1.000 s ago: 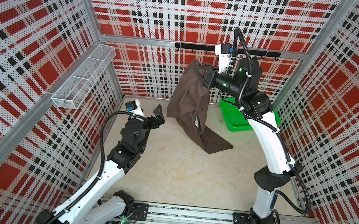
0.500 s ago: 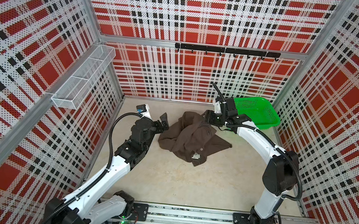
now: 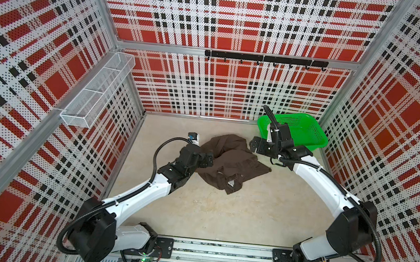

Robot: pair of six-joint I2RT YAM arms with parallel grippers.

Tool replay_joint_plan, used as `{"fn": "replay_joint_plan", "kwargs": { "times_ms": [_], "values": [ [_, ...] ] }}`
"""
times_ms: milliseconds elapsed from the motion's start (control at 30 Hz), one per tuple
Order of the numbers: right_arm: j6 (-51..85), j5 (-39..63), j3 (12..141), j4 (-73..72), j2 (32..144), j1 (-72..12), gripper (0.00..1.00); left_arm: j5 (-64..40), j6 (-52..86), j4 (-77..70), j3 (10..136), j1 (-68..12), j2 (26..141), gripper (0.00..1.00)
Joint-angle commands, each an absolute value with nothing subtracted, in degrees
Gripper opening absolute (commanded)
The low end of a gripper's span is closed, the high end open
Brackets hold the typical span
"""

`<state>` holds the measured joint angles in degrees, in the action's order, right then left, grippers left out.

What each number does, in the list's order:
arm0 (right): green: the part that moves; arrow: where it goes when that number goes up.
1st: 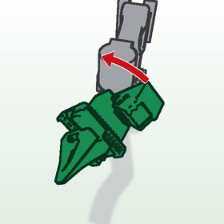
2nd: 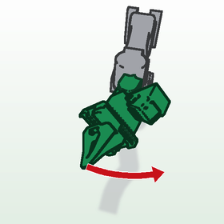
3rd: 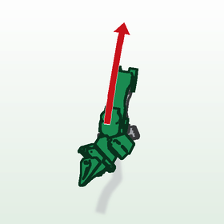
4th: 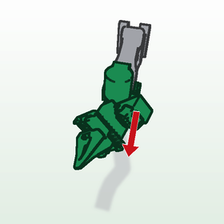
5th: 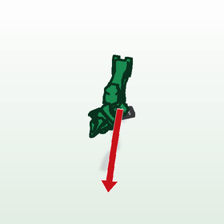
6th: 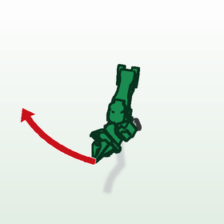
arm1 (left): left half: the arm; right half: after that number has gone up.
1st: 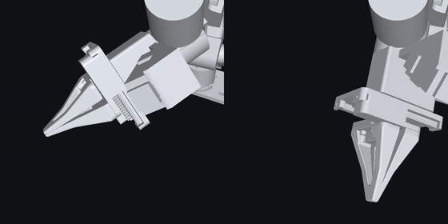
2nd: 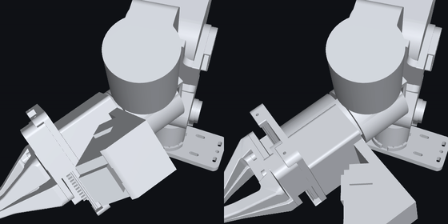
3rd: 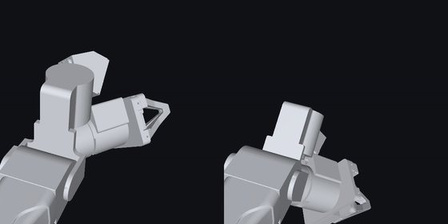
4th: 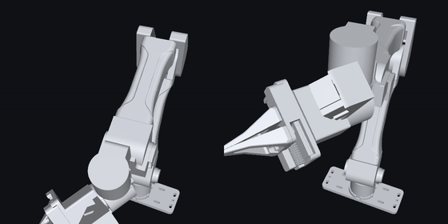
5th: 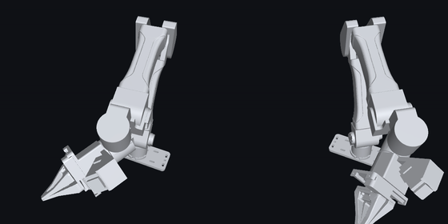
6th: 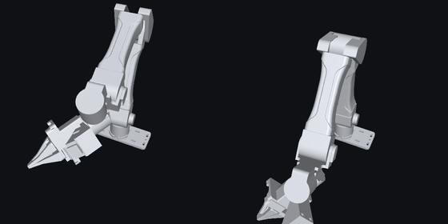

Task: Fold and stack the trousers
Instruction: Place the trousers at the center of the table, then flatten out the trousers at the center of the table.

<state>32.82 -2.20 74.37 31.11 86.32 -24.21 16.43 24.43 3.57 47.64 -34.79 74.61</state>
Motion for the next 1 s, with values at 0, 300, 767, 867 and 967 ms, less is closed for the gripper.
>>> {"fn": "replay_joint_plan", "kwargs": {
  "times_ms": [0, 300, 767, 867, 967],
  "values": [
    [36.3, -3.8, 68.1, 28.5, 84.5, -24.2, 0.95, 16.3, 23.8, 3.2, 52.6, -38.2, 80.3, 0.98],
    [41.5, -3.4, 58.4, 24.9, 79.1, -23.0, 0.96, 25.2, 14.9, 8.6, 75.6, -45.6, 101.7, 0.98],
    [44.6, -0.7, 49.7, 23.1, 70.0, -18.4, 0.97, 28.0, 7.9, 27.9, 104.1, -47.8, 128.3, 0.98],
    [44.7, -0.3, 49.0, 22.7, 69.8, -18.1, 0.97, 27.6, 7.0, 29.2, 104.7, -47.8, 129.5, 0.98],
    [44.9, 0.0, 48.7, 22.4, 70.0, -18.1, 0.97, 27.9, 6.2, 30.5, 105.1, -47.7, 130.3, 0.99]
  ]
}}
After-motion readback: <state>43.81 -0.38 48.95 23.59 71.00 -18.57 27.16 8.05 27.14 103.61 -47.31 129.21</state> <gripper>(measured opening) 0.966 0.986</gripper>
